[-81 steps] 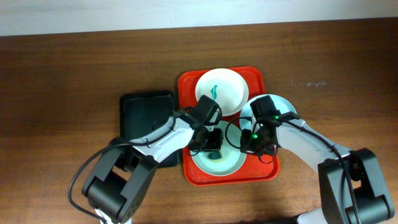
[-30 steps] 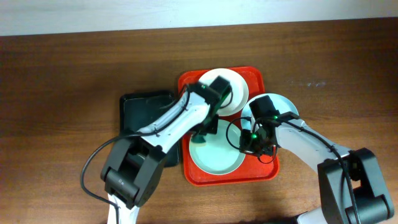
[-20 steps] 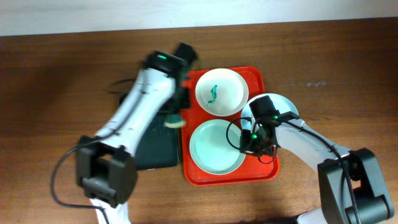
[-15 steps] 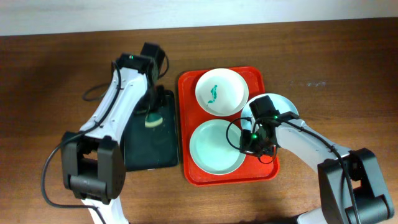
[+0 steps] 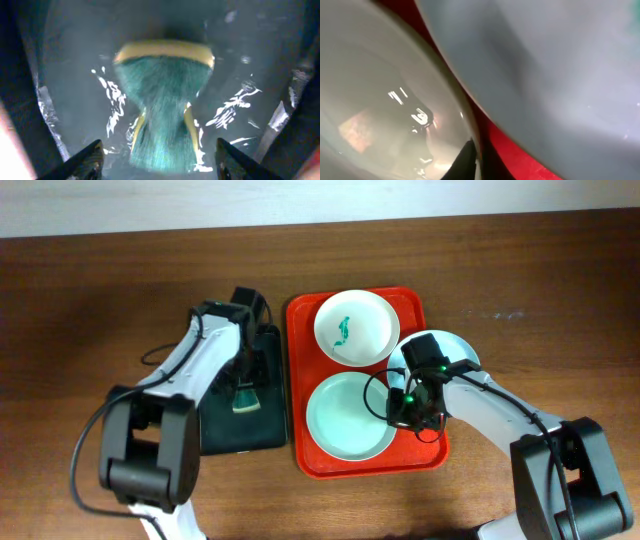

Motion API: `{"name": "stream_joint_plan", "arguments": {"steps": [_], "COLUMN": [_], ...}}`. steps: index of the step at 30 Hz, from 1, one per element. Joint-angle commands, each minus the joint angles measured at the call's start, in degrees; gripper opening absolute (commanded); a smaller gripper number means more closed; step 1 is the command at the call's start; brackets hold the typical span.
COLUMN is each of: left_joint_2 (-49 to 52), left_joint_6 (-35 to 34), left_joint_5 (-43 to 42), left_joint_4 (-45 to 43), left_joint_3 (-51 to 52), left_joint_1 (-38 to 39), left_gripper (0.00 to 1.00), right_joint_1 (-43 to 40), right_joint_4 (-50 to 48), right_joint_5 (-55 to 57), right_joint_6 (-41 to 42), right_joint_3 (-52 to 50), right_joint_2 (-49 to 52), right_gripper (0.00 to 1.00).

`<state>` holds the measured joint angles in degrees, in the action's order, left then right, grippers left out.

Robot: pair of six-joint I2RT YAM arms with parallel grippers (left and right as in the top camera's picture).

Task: Clean dirty plates on tray and stack at the side
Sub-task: 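Return the sponge to the black tray with the left gripper, then lift the gripped plate with the right gripper and tilt it over the black tray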

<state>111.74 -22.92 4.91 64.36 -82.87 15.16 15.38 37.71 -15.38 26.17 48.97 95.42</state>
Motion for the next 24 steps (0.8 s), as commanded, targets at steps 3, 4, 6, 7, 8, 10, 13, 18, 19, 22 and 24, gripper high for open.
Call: {"name": "stream_joint_plan", "arguments": {"steps": [3,4,6,7,8,10,13,18,19,22,24], "left_joint_2": [-12.6,-14.5,-18.6,-21.6,-23.1,-26.1,-29.0,-30.0,-30.0,-30.0,-30.0], "left_joint_6": [0.7,0.7,0.7,0.7,0.7,0.7,0.7,0.7,0.7,0.7,0.7], "left_joint_5": [-0.2,-0.2,0.5,1.3,1.8,3.6,4.6,4.6,4.6,4.6,4.6], "left_joint_4": [5.7,6.5,8.6,10.2,10.9,12.5,14.6,15.3,15.2,15.3,15.3], "left_joint_3": [-6.1,-6.1,-6.1,-6.1,-6.1,-6.1,-6.1,-6.1,-6.1,-6.1,-6.1], "left_joint_1": [-4.4,-5.4,-7.8,-10.0,-11.2,-13.9,-17.0,-19.0,-19.0,-19.0,-19.0], "left_gripper": [0.79,0.88,1.0,1.0,1.0,1.0,0.99,0.99,0.99,1.0,0.99], "right_joint_1": [0.1,0.4,1.4,2.7,3.7,5.4,8.5,15.1,17.0,22.3,25.0], "right_joint_4": [6.9,9.4,13.9,16.9,18.8,21.0,22.6,20.6,18.6,13.2,9.7], "right_joint_5": [4.7,6.5,10.1,10.7,10.8,11.0,11.0,16.6,19.7,30.2,35.8], "right_joint_6": [-2.1,-2.1,-2.5,-4.5,-5.2,-6.1,-6.3,-6.2,-6.3,-6.3,-6.5], "right_joint_3": [4.8,6.7,10.5,14.1,16.6,20.8,27.9,35.7,35.8,35.8,35.8], "right_joint_2": [0.5,0.1,-0.6,-1.0,-1.0,-1.0,-1.0,-1.0,-1.0,0.3,1.9], "right_gripper": [0.04,0.04,0.04,0.04,0.04,0.04,0.04,0.04,0.04,0.04,0.04]}}
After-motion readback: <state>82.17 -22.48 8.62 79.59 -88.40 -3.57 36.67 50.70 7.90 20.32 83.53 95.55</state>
